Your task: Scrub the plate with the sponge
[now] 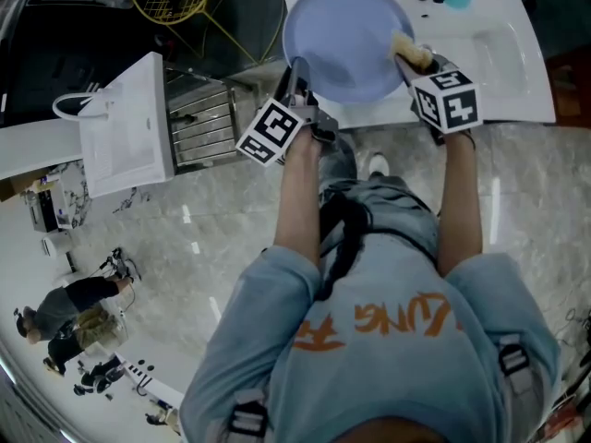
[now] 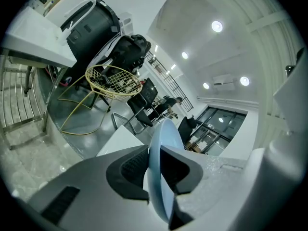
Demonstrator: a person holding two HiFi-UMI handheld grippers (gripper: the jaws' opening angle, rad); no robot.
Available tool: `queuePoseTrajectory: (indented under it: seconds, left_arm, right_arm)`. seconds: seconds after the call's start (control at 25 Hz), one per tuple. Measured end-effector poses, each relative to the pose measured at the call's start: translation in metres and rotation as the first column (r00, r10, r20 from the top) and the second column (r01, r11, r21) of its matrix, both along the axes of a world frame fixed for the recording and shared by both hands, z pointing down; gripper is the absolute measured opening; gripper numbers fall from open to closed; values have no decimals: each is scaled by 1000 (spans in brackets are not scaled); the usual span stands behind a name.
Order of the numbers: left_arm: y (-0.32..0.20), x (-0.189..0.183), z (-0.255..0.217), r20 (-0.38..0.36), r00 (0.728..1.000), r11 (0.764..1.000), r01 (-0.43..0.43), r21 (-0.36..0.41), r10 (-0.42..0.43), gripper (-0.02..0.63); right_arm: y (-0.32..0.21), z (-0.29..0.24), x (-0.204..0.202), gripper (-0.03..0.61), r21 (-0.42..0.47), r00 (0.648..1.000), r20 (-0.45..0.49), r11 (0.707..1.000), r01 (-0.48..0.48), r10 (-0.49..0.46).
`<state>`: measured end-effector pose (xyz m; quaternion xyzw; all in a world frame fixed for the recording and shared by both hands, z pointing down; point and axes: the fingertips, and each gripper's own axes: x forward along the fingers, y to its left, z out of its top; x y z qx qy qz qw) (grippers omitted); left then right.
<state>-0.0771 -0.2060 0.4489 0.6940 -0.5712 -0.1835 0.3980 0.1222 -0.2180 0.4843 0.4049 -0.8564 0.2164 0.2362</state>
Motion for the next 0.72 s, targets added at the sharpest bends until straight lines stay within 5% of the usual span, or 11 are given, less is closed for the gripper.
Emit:
queuePoseTrajectory:
  seconds: [0.16, 0.44, 0.72]
  left_arm:
    - [6, -6, 1, 0, 1000, 1000, 7, 1, -7, 52]
    - [18, -35, 2, -34, 998, 998, 60, -1, -60, 52]
    - [46, -66, 18, -77, 991, 994, 105, -25, -107, 52]
  right_arm:
    - [-6, -1, 6, 34, 26, 998, -5, 998, -65, 66]
    - [-15, -40, -22, 32, 142, 984, 171, 987, -77, 53]
    - [-19, -52, -50, 32, 208, 967, 251, 972, -106, 52]
